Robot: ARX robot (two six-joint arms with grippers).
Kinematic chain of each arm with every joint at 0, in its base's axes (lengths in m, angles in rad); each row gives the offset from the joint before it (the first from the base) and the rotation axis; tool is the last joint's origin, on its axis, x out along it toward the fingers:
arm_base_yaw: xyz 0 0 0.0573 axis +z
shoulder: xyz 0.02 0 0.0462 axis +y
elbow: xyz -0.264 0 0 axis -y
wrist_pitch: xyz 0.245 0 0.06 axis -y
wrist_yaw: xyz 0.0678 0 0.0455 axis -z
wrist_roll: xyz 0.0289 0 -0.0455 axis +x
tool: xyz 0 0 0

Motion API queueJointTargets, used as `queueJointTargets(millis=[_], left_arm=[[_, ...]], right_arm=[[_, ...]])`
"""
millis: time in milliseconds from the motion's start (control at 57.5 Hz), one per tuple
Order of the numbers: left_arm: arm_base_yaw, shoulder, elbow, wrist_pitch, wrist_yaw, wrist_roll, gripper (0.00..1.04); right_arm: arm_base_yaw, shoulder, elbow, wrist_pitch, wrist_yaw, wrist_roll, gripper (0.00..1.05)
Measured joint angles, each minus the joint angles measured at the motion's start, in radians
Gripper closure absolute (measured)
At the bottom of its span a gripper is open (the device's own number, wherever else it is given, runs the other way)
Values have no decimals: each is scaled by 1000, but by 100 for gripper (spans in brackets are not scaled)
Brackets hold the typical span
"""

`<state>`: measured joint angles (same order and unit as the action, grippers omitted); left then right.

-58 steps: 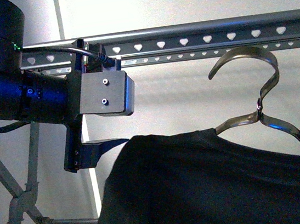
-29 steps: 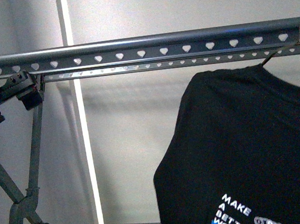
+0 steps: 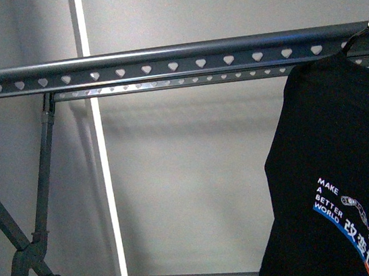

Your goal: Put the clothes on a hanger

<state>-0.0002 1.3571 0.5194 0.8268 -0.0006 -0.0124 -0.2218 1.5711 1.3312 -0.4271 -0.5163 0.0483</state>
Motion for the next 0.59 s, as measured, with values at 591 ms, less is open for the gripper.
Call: queueJointTargets(millis=[591], left_arm=[[0,-412,-388,-20,0,7,101]], right_arm=[[34,242,227,-26,185,166,96]])
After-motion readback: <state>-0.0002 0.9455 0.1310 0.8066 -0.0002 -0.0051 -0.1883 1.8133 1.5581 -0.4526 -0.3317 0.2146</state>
